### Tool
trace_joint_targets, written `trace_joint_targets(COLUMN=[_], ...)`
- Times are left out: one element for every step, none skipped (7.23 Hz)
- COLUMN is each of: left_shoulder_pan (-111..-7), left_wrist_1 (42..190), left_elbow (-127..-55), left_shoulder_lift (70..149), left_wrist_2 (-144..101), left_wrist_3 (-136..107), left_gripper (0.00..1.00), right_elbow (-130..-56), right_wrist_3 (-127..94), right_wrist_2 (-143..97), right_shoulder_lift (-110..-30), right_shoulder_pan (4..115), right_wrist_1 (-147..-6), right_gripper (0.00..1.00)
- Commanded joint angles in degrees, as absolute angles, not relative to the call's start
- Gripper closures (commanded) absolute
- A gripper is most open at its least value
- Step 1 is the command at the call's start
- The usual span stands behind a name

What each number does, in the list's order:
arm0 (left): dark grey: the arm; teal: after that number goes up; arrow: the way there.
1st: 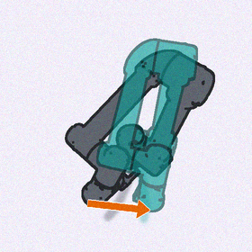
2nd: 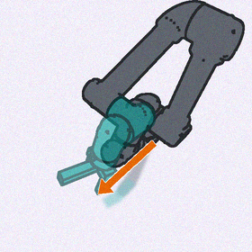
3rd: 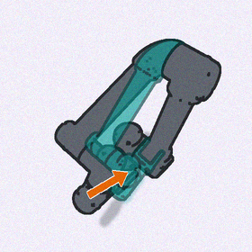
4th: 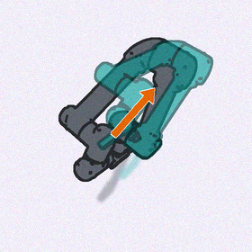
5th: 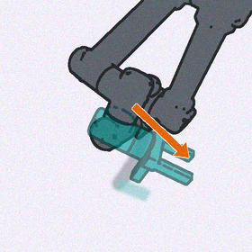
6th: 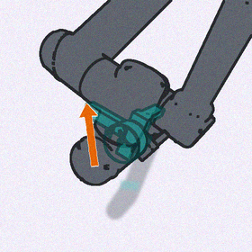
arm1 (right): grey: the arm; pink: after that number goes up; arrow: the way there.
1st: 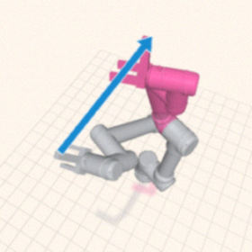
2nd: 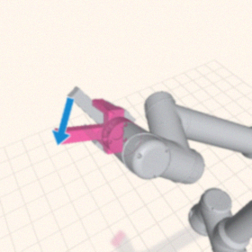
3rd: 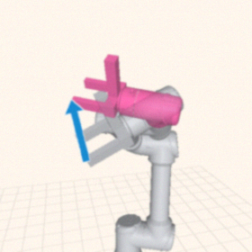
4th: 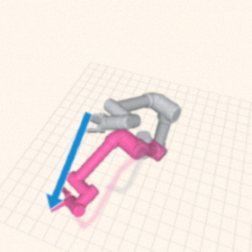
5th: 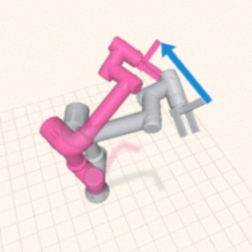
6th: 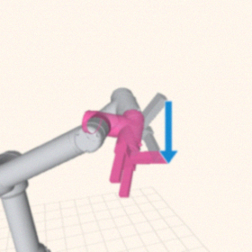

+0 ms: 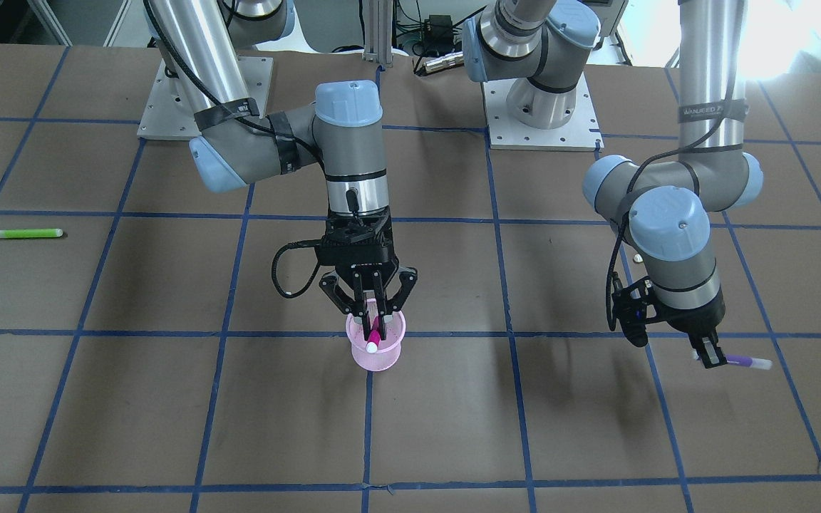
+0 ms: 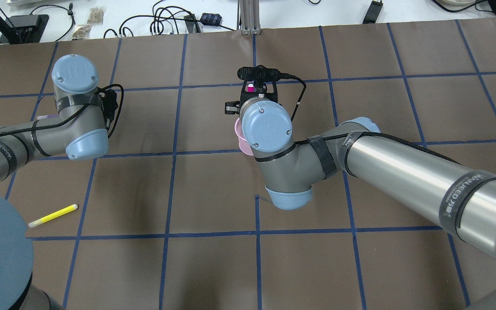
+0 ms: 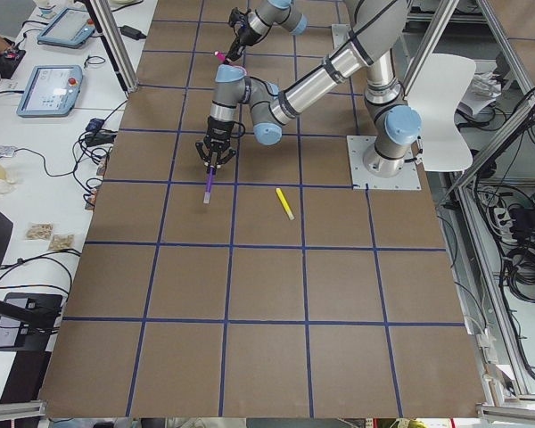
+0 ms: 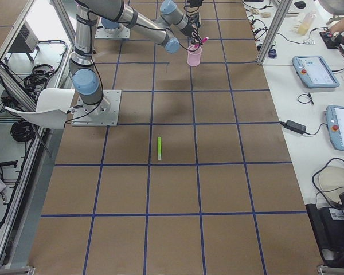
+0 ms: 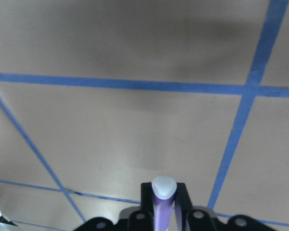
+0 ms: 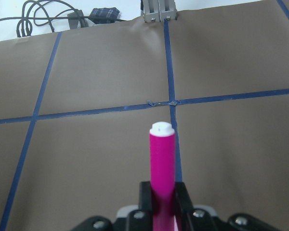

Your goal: Insert purple and pink pens into pink cup

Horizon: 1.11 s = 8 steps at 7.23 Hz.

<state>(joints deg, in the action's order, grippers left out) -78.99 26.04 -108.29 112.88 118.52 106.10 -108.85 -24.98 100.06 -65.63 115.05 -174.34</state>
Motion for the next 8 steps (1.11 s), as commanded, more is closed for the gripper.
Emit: trace_joint_targets(left_shoulder_pan=[-78.58, -78.40, -77.79, -76.22, -75.94, -76.81, -77.60, -79.35], left_wrist_1=[36.77, 41.18, 43.66, 46.73, 47.89, 48.07, 48.34, 48.43], left_elbow=[-103.47, -102.23, -101.43, -100.99, -101.33, -101.51, -101.69, -101.95], left_shoulder_lift=[108.65, 107.24, 106.01, 104.78, 103.81, 103.10, 102.49, 101.96], left_wrist_2=[108.77, 104.89, 98.42, 88.69, 82.50, 81.66, 76.60, 74.29], left_wrist_3=[105.04, 104.77, 103.63, 97.79, 93.56, 91.51, 85.49, 80.38], left_gripper=[1.00, 1.00, 1.00, 1.00, 1.00, 1.00, 1.00, 1.00], right_elbow=[-109.50, -109.08, -108.99, -108.81, -108.03, -106.10, -104.00, -102.23], right_wrist_3=[-24.96, -25.13, -25.66, -26.27, -25.58, -25.40, -25.49, -25.14], right_wrist_2=[100.11, 100.02, 100.11, 100.11, 99.50, 98.27, 92.69, 88.63], right_shoulder_lift=[-65.13, -64.69, -64.69, -64.69, -65.21, -65.65, -66.79, -68.62], right_shoulder_pan=[115.05, 115.05, 114.96, 114.87, 113.65, 112.34, 108.76, 102.80], right_wrist_1=[-174.46, -174.46, -174.46, -174.46, -173.77, -172.02, -163.04, -151.38], right_gripper=[1.00, 0.67, 0.22, 0.05, 0.00, 0.00, 0.00, 0.00])
